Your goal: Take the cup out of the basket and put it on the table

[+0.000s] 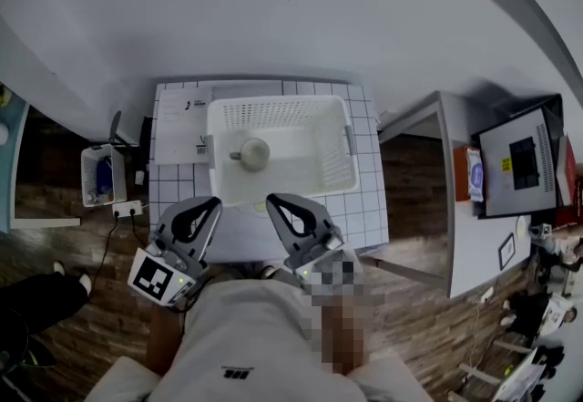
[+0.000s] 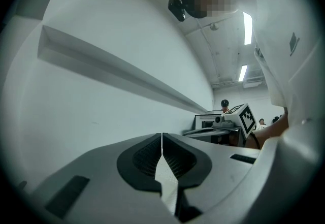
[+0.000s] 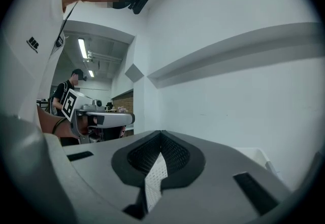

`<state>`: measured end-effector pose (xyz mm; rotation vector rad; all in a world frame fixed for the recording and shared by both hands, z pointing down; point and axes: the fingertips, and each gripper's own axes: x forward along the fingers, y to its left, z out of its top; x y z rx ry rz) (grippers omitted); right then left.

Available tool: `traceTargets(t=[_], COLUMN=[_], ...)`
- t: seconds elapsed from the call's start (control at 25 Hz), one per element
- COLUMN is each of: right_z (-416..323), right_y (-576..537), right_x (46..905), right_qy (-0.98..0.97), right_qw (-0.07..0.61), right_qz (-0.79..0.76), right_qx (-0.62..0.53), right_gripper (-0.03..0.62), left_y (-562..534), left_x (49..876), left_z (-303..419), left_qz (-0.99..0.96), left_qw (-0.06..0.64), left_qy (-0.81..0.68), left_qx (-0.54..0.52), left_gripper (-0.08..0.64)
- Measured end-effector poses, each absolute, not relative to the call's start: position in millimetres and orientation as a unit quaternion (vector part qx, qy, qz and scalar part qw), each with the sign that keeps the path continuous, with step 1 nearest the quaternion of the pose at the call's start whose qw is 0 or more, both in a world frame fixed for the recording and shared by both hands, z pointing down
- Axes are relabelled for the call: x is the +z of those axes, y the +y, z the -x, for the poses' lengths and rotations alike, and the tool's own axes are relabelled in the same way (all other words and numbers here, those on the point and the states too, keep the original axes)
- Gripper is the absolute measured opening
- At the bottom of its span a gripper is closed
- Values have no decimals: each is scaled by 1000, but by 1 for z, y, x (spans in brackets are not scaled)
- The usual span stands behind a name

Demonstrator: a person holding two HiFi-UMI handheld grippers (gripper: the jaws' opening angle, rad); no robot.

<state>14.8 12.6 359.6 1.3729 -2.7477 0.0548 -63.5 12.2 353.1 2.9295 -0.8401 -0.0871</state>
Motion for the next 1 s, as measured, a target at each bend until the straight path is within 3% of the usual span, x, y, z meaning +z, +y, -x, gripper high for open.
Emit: traceTargets(t=[0.64, 1.0], right_z=[-35, -46], right_y=[-24, -48], right_x=[367, 407], right_qy=[-903, -909], right_qw=[56, 188], right_qz=[-426, -371], right_qx=[25, 22], right_gripper=[12, 14], left_y=[-25, -40], left_x=[364, 373], left_z=[46, 37], left_qz=[-954, -945], left_qw=[66, 80], left_qy=[-291, -316], left_qx=[-18, -9], left_gripper=[15, 15])
